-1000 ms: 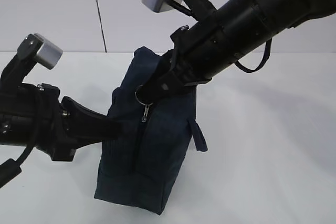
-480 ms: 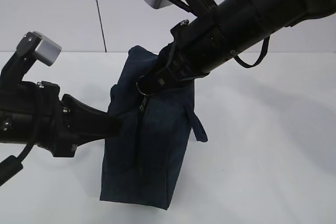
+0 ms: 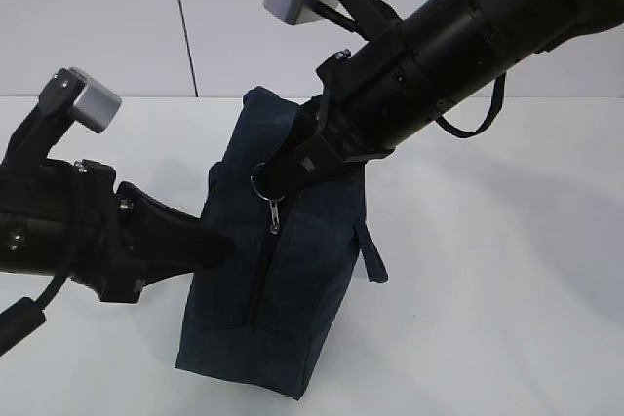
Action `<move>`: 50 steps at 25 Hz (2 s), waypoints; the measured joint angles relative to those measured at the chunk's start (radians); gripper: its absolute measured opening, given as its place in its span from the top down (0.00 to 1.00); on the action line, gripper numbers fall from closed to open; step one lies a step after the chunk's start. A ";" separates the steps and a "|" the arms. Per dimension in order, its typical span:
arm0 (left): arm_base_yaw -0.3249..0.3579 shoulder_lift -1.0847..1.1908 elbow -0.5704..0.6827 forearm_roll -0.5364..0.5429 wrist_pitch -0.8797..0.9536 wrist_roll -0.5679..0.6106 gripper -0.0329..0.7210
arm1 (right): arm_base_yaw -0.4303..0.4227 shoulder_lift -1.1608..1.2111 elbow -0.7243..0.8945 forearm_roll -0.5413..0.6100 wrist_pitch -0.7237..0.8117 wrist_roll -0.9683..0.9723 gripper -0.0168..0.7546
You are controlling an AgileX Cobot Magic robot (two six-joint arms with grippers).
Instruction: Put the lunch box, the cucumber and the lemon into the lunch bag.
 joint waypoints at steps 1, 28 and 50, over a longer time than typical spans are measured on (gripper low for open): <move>0.000 0.007 0.000 0.000 0.000 0.000 0.76 | 0.000 0.000 0.000 0.000 0.000 0.000 0.95; 0.000 0.060 0.000 0.049 0.019 -0.013 0.92 | 0.000 0.000 0.000 -0.008 -0.020 0.000 0.95; 0.000 0.060 0.000 0.036 0.019 -0.015 0.94 | 0.000 -0.025 -0.008 0.010 0.016 -0.006 0.95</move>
